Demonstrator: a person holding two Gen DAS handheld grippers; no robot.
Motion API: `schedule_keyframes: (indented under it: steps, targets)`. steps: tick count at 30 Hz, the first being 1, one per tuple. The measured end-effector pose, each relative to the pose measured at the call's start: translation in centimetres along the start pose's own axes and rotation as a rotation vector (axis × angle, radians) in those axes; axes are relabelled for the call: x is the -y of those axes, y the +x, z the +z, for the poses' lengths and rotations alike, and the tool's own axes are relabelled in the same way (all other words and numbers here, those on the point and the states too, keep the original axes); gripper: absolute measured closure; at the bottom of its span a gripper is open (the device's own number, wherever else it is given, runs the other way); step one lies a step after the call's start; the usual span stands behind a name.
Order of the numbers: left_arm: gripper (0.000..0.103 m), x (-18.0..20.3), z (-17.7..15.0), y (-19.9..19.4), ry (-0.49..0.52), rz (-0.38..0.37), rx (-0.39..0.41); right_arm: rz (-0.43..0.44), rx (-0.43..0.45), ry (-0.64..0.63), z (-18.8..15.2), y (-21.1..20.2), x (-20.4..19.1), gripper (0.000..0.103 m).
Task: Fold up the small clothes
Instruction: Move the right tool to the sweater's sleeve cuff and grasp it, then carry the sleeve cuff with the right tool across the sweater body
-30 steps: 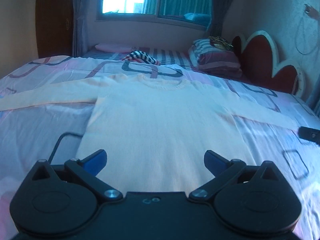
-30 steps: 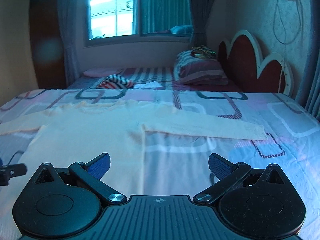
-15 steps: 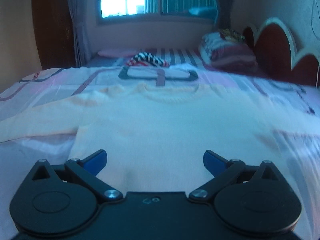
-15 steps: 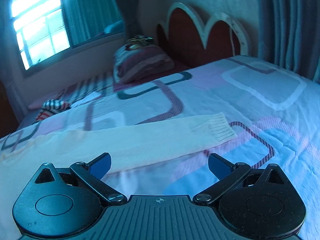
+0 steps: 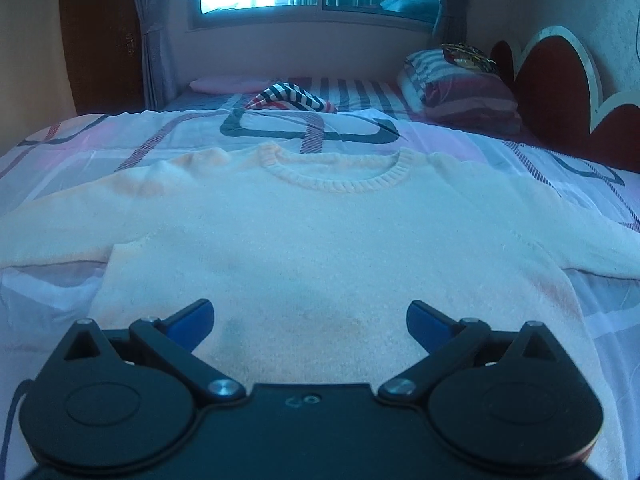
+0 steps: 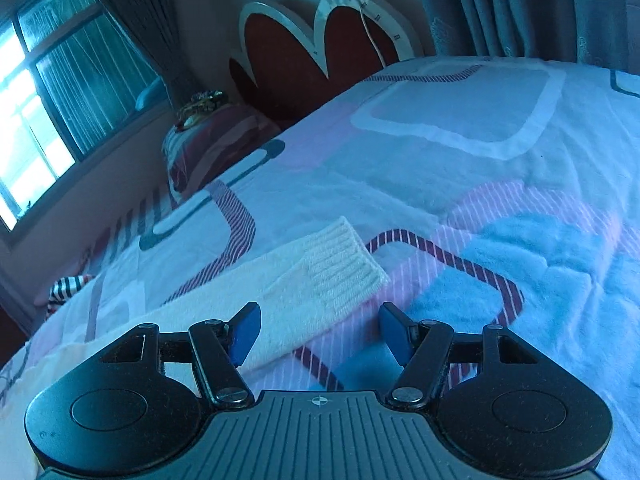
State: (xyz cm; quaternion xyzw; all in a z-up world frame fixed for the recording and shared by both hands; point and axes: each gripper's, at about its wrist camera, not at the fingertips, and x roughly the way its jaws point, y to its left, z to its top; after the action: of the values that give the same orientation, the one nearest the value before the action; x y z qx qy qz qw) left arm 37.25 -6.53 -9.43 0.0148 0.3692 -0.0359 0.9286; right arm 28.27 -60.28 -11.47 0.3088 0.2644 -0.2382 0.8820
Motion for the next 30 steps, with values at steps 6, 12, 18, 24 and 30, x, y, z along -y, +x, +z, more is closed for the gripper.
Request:
schedule_keyframes:
  steps: [6,12,18,24,30]
  targets:
    - [0.002,-0.9,0.5,-0.3,0.032,-0.004,-0.003,0.020,-0.007,-0.029,1.6,1.1,-0.7,0.101]
    - [0.002,-3.4,0.5,-0.1,0.069,0.030,-0.043,-0.061,-0.029,-0.150,2.1,2.1,-1.3,0.101]
    - [0.002,-6.3,0.7,0.5,0.041,0.018,-0.046,-0.037,-0.005,-0.219,1.6,0.8,-5.2,0.101]
    - [0.002,-8.9,1.1,0.7,0.006,0.008,-0.039,0.001,-0.020,-0.232,0.7,0.5,-9.4,0.101]
    - [0.002,-11.6,1.2,1.3,-0.013,0.004,-0.055,0.125,-0.050,-0.308,-2.2,0.5,-17.5,0.101]
